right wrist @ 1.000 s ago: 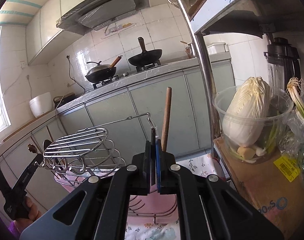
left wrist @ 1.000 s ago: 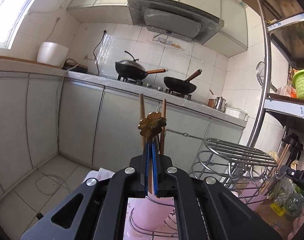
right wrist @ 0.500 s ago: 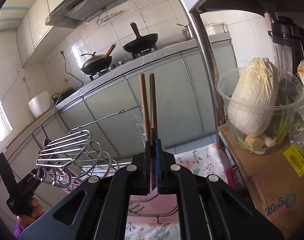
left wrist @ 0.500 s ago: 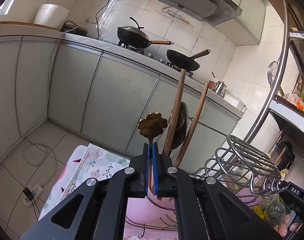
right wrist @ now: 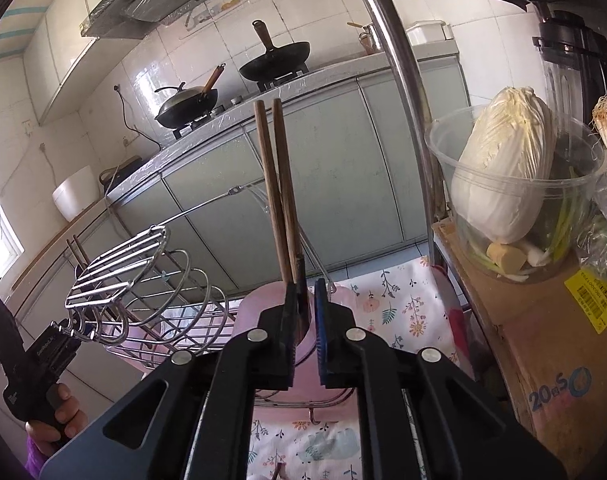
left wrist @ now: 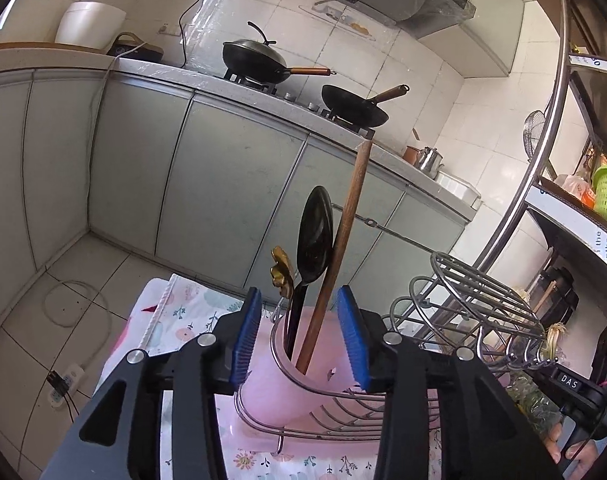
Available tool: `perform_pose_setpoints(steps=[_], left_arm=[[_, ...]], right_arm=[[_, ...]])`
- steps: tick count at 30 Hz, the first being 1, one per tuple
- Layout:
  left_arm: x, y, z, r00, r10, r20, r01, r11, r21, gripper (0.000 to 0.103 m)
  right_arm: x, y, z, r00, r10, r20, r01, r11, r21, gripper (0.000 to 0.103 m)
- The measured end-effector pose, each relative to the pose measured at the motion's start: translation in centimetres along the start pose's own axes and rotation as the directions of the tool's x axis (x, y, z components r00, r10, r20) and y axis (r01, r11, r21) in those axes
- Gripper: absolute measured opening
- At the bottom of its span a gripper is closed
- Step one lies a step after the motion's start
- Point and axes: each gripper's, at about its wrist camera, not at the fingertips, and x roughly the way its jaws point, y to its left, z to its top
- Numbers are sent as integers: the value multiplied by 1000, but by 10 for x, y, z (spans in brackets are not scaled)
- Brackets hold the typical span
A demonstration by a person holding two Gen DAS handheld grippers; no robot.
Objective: Organize utensils
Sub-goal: 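Insert the gold spoon into the pink cup with the left gripper while the right inserts the chopstick, then lower the left gripper onto the white plastic spoon while the right approaches a dark chopstick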
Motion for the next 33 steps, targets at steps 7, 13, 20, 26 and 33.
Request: perform_pose_setpoints(steps=[7, 13, 20, 26, 33], left_arm=[[-18, 1, -1, 1000, 15, -16, -15, 1000, -2, 42], [-39, 10, -14, 998, 16, -58, -17, 1000, -16, 42], [-48, 13, -50, 984, 10, -179, -8, 1000, 15, 42], [-42, 10, -87, 950, 11, -312, 4, 999, 47, 42], [-39, 1, -120, 902, 20, -431, 27, 994, 104, 42]], right_arm=[[-21, -2, -10, 1000, -4, 6, 4, 1000, 12, 30], [-41, -9, -28, 1000, -5, -16, 5, 999, 43, 32], [-38, -9, -71, 985, 37, -171, -25, 997, 74, 32], [-12, 7, -109, 936, 75, -345, -52, 996, 76, 32], [19, 23, -139, 871, 84, -484, -49, 995, 84, 32]])
